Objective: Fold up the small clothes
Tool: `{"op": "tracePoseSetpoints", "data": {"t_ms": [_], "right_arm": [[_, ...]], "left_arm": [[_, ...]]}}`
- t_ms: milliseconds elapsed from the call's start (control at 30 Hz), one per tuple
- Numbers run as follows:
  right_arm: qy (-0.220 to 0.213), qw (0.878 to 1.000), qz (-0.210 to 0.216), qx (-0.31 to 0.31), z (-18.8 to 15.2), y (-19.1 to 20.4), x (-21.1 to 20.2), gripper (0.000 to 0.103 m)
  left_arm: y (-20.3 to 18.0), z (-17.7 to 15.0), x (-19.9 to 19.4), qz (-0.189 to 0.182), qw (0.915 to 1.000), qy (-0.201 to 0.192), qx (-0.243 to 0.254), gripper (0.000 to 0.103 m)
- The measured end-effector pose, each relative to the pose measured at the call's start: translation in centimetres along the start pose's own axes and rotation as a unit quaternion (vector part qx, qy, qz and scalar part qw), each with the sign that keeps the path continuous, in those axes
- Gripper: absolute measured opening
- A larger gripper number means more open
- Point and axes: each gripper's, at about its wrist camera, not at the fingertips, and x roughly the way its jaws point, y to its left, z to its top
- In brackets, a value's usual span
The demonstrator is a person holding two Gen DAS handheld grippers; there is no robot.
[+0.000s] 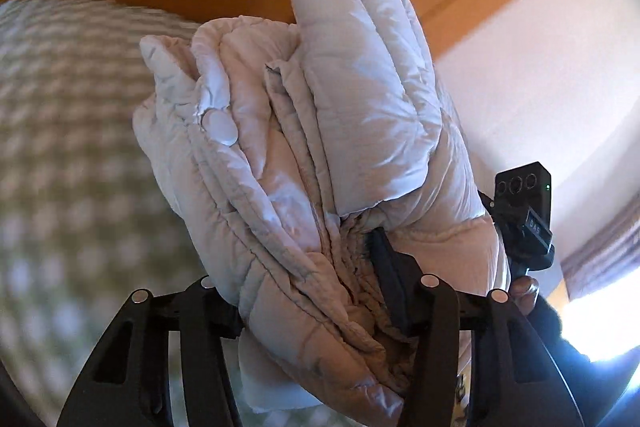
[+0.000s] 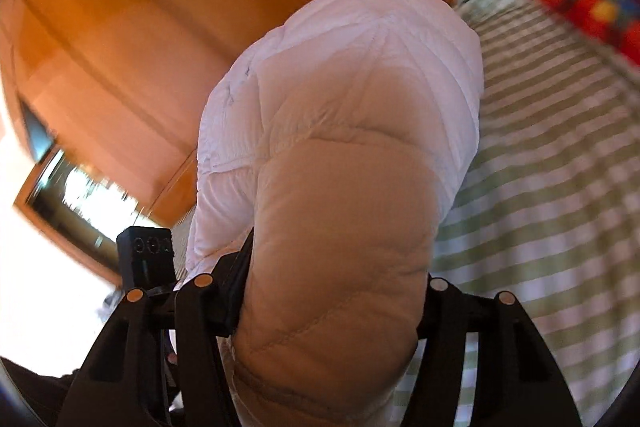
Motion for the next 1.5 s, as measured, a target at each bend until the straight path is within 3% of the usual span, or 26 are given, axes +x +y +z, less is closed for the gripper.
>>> {"op": "tracePoseSetpoints", "data": {"t_ms": [133, 267, 433, 533, 667, 700, 733, 800, 900, 1000, 1133, 1267, 1500], "right_arm": [[-0.026, 0.997, -0.059, 0.038, -0.6, -4.8, -2.0, 0.057], [-0.035, 0.994, -0.073, 0.074, -2.0, -7.8, -2.3, 0.066], [-0.033, 0.992, -0.104, 0.059, -2.0, -7.1, -3.3, 0.091], [-0.038, 0.988, -0.147, 0.040, -1.1, -6.9, -5.2, 0.098], [-0.081, 0.968, -0.237, -0.026, 0.0, -3.5, -8.0, 0.098], [-0.090, 0.963, -0.249, -0.046, 0.1, -2.1, -8.5, 0.098], [-0.095, 0.962, -0.249, -0.060, -1.4, -0.9, -8.4, 0.098], [-0.097, 0.957, -0.259, -0.089, -1.1, 1.1, -7.9, 0.098], [-0.085, 0.947, -0.285, -0.119, -0.3, 3.0, -6.2, 0.098], [-0.060, 0.945, -0.296, -0.128, -0.6, 3.1, -3.3, 0.094], [-0.005, 0.948, -0.293, -0.126, -1.3, 1.1, 1.5, 0.094], [0.005, 0.951, -0.287, -0.114, -2.0, -0.4, 2.5, 0.094], [-0.005, 0.944, -0.307, -0.120, -2.5, 1.2, 2.3, 0.095]], "left_arm": [[-2.1, 2.2, 6.6, 0.014, 0.9987, 0.044, 0.022, 0.052], [-2.9, 2.4, 11.4, 0.038, 0.9973, 0.059, 0.022, 0.058], [-3.2, 2.3, 10.3, 0.052, 0.9968, 0.058, 0.019, 0.060], [-3.9, 2.4, 8.0, 0.078, 0.9956, 0.043, 0.029, 0.060], [-6.6, 1.8, 5.0, 0.137, 0.9896, 0.009, 0.043, 0.062], [-7.4, 1.6, 3.9, 0.175, 0.9826, -0.014, 0.060, 0.062], [-7.4, 1.6, 2.5, 0.194, 0.9781, -0.026, 0.071, 0.062], [-9.1, 1.3, 0.9, 0.221, 0.9685, -0.054, 0.101, 0.063], [-12.1, 1.0, 0.0, 0.222, 0.9616, -0.074, 0.143, 0.062], [-14.9, 0.3, 1.5, 0.229, 0.9562, -0.044, 0.177, 0.063], [-13.5, -1.3, 4.7, 0.259, 0.9506, 0.001, 0.172, 0.063], [-12.3, -2.2, 5.4, 0.259, 0.9516, 0.005, 0.166, 0.063], [-11.7, -2.6, 5.7, 0.262, 0.9528, -0.016, 0.153, 0.064]]}}
